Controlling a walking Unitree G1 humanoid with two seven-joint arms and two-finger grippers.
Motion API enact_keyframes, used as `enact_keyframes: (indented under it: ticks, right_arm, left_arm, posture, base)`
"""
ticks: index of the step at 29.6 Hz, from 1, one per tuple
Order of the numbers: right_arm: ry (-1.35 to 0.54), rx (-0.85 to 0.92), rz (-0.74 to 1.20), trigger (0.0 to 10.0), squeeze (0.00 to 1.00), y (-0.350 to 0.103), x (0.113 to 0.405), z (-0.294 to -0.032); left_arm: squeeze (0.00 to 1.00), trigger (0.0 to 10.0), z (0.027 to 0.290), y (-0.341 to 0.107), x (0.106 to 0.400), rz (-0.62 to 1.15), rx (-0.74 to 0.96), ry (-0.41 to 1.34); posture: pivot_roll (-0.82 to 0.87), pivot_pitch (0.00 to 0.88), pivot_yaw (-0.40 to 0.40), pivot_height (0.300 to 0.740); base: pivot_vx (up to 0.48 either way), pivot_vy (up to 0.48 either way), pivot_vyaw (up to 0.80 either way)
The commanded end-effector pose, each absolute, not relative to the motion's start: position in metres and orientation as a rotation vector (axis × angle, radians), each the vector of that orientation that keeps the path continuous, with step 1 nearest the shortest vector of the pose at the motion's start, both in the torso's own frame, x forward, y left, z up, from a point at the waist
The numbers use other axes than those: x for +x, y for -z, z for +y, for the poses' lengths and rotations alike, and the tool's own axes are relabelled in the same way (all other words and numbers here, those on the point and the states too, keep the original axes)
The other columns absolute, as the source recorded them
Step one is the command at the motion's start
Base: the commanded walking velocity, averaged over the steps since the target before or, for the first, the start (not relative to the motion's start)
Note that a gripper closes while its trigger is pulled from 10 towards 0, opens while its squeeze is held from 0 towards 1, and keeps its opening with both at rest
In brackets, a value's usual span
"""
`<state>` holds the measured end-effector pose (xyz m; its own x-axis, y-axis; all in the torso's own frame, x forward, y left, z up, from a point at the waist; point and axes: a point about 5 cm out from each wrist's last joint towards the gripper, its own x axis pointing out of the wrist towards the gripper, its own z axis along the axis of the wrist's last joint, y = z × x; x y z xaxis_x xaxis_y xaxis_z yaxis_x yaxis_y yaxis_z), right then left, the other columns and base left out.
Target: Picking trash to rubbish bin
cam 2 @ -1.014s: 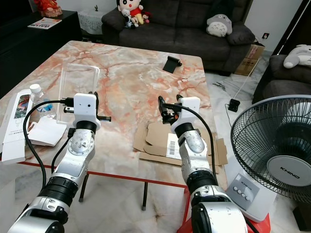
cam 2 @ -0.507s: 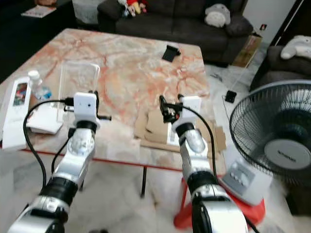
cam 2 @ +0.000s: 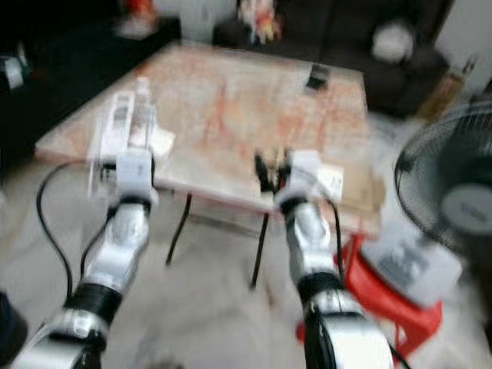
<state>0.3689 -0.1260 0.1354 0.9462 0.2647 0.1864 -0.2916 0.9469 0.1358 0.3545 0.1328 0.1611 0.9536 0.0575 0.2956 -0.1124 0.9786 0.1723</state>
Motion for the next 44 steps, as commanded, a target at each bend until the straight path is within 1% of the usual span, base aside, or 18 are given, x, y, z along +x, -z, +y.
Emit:
enact_keyframes:
  ticks: [1, 11, 14, 18, 22, 24, 26, 27, 29, 31, 32, 33, 35, 37, 38, 40, 43, 44]
  right_arm:
    - [-0.260, 0.159, -0.177, 10.0, 0.00, -0.139, 0.371, -0.134]
    - [-0.251, 0.152, -0.151, 10.0, 0.00, -0.133, 0.369, -0.138]
    - [-0.232, 0.142, -0.107, 10.0, 0.00, -0.122, 0.366, -0.145]
    - [-0.210, 0.126, -0.036, 10.0, 0.00, -0.107, 0.361, -0.154]
    - [-0.142, 0.136, 0.093, 10.0, 0.00, -0.079, 0.349, -0.174]
    - [-0.054, 0.160, 0.234, 10.0, 0.00, -0.049, 0.330, -0.195]
    - [-0.027, 0.157, 0.278, 10.0, 0.00, -0.039, 0.323, -0.202]
    - [0.018, 0.164, 0.340, 10.0, 0.00, -0.027, 0.312, -0.213]
    - [0.060, 0.164, 0.394, 10.0, 0.00, -0.016, 0.301, -0.221]
    - [0.138, 0.151, 0.564, 10.0, 0.00, 0.016, 0.266, -0.236]
    - [0.138, 0.151, 0.564, 10.0, 0.00, 0.016, 0.266, -0.236]
    - [0.154, 0.137, 0.617, 10.0, 0.00, 0.026, 0.255, -0.239]
    - [0.169, 0.136, 0.667, 10.0, 0.00, 0.035, 0.243, -0.241]
    - [0.197, 0.139, 0.771, 10.0, 0.00, 0.053, 0.218, -0.242]
    - [0.197, 0.139, 0.771, 10.0, 0.00, 0.053, 0.218, -0.242]
    - [0.222, 0.138, 0.840, 10.0, 0.00, 0.064, 0.199, -0.243]
    - [0.231, 0.140, 0.887, 10.0, 0.00, 0.073, 0.183, -0.241]
    - [0.231, 0.140, 0.887, 10.0, 0.00, 0.073, 0.183, -0.241]
  left_arm:
    - [0.00, 10.0, 0.127, -0.167, 0.356, -0.319, 0.194, -0.071]
    - [0.00, 10.0, 0.128, -0.159, 0.356, -0.282, 0.182, -0.073]
    - [0.00, 10.0, 0.133, -0.144, 0.355, -0.214, 0.196, -0.083]
    - [0.00, 10.0, 0.137, -0.123, 0.352, -0.104, 0.170, -0.059]
    - [0.00, 10.0, 0.145, -0.079, 0.341, 0.091, 0.162, -0.035]
    - [0.00, 10.0, 0.158, -0.038, 0.320, 0.269, 0.179, -0.047]
    - [0.00, 10.0, 0.161, -0.026, 0.312, 0.326, 0.181, -0.054]
    - [0.00, 10.0, 0.166, -0.012, 0.302, 0.391, 0.176, -0.064]
    - [0.00, 10.0, 0.169, 0.000, 0.292, 0.448, 0.167, -0.070]
    - [0.00, 10.0, 0.176, 0.032, 0.260, 0.624, 0.183, -0.082]
    - [0.00, 10.0, 0.176, 0.032, 0.260, 0.624, 0.183, -0.082]
    - [0.00, 10.0, 0.178, 0.041, 0.250, 0.673, 0.175, -0.093]
    - [0.00, 10.0, 0.179, 0.049, 0.239, 0.722, 0.167, -0.097]
    - [0.00, 10.0, 0.179, 0.064, 0.219, 0.808, 0.159, -0.101]
    - [0.00, 10.0, 0.179, 0.064, 0.219, 0.808, 0.159, -0.101]
    - [0.00, 10.0, 0.180, 0.073, 0.203, 0.862, 0.143, -0.110]
    - [0.00, 10.0, 0.181, 0.085, 0.182, 0.942, 0.111, -0.139]
    - [0.00, 10.0, 0.181, 0.085, 0.182, 0.942, 0.111, -0.139]
  posture:
    - [-0.09, 0.000, -0.100, 0.740]
    - [-0.10, 0.000, -0.104, 0.740]
    - [-0.10, 0.000, -0.106, 0.740]
    - [-0.10, 0.000, -0.109, 0.740]
    - [-0.10, 0.000, -0.113, 0.740]
    - [-0.10, 0.000, -0.113, 0.740]
    - [-0.11, 0.000, -0.114, 0.740]
    - [-0.11, 0.000, -0.116, 0.740]
    - [-0.11, 0.000, -0.117, 0.740]
    - [-0.11, 0.000, -0.118, 0.740]
    - [-0.11, 0.000, -0.118, 0.740]
    - [-0.11, 0.000, -0.118, 0.740]
    - [-0.11, 0.000, -0.118, 0.740]
    - [-0.11, 0.000, -0.118, 0.740]
    - [-0.11, 0.000, -0.118, 0.740]
    - [-0.11, 0.000, -0.122, 0.740]
    - [-0.11, 0.000, -0.117, 0.740]
    - [-0.11, 0.000, -0.117, 0.740]
  base:
    - [-0.296, 0.000, 0.00]
    - [-0.289, 0.000, 0.00]
    - [0.000, 0.000, 0.00]
    - [0.000, 0.000, 0.00]
    - [0.000, 0.000, 0.00]
    - [0.000, 0.000, 0.00]
    - [0.000, 0.000, 0.00]
    - [0.000, 0.000, 0.00]
    - [0.000, 0.000, 0.00]
    - [0.000, 0.000, 0.00]
    - [0.000, 0.000, 0.00]
    - [0.000, 0.000, 0.00]
    - [0.000, 0.000, 0.00]
    - [0.000, 0.000, 0.00]
    - [0.000, 0.000, 0.00]
    - [0.000, 0.000, 0.00]
    - [0.000, 0.000, 0.00]
    - [0.000, 0.000, 0.00]
